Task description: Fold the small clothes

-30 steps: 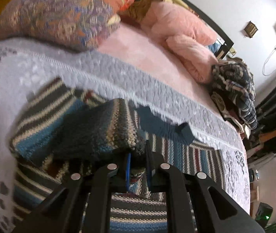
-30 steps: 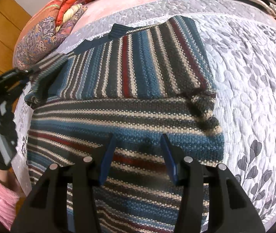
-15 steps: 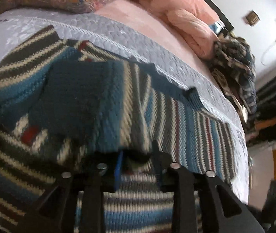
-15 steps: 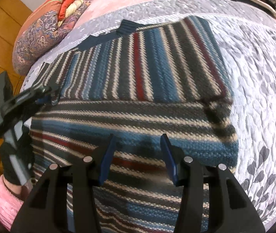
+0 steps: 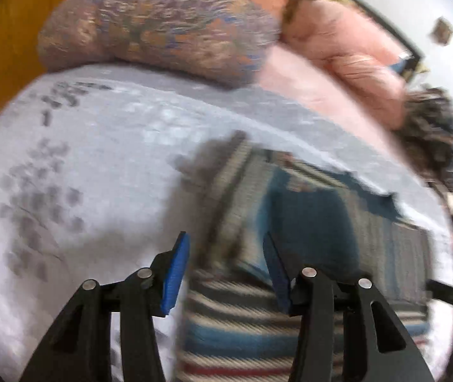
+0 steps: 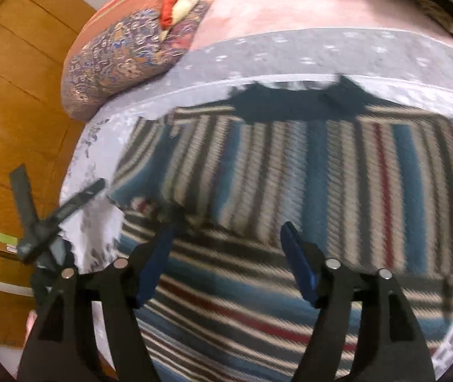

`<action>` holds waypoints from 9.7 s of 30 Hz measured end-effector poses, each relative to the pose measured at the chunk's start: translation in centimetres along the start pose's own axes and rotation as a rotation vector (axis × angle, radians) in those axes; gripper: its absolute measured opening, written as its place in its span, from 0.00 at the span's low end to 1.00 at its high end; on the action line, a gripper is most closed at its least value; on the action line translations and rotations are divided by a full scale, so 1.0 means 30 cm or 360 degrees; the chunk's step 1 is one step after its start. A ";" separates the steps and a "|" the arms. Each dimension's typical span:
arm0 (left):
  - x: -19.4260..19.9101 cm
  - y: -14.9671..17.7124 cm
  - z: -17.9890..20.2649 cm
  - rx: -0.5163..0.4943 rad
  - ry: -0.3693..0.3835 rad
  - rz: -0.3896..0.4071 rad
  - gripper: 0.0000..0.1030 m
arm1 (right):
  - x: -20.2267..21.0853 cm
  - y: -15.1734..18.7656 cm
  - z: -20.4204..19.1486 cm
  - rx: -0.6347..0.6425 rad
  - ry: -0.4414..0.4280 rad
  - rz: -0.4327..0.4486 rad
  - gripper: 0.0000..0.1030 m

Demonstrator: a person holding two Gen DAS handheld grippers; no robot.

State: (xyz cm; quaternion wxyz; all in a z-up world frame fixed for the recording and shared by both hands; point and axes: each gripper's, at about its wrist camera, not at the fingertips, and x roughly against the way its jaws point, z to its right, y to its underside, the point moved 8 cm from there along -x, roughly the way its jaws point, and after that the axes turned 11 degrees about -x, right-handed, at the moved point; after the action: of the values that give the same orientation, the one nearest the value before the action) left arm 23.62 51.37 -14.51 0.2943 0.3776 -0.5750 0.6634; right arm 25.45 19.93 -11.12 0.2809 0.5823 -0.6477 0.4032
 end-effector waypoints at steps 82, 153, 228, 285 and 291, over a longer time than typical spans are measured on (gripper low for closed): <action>-0.199 0.107 0.264 -0.0195 0.0317 -0.0142 0.48 | -0.005 -0.098 0.185 -0.0109 0.0116 0.0109 0.07; -0.080 0.168 0.610 -0.0550 0.0175 -0.0007 0.55 | 0.005 -0.008 0.446 -0.0116 0.0293 0.0148 0.24; 0.373 1.069 0.206 -0.0269 0.0275 -0.0593 0.41 | 0.305 1.147 0.685 -0.0416 0.0228 -0.0029 0.10; 0.186 0.271 0.138 -0.0123 0.0567 -0.0243 0.54 | 0.449 0.311 0.740 -0.0299 -0.0045 0.0073 0.59; 0.087 0.290 0.297 -0.0498 0.0445 -0.0325 0.59 | 0.339 0.262 0.601 0.0039 0.0031 -0.0026 0.66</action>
State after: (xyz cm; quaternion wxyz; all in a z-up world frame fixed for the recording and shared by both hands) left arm 16.48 41.03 -16.54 0.4917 0.2880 -0.5834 0.5788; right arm 17.97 -0.77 -13.51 0.2832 0.5870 -0.6352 0.4145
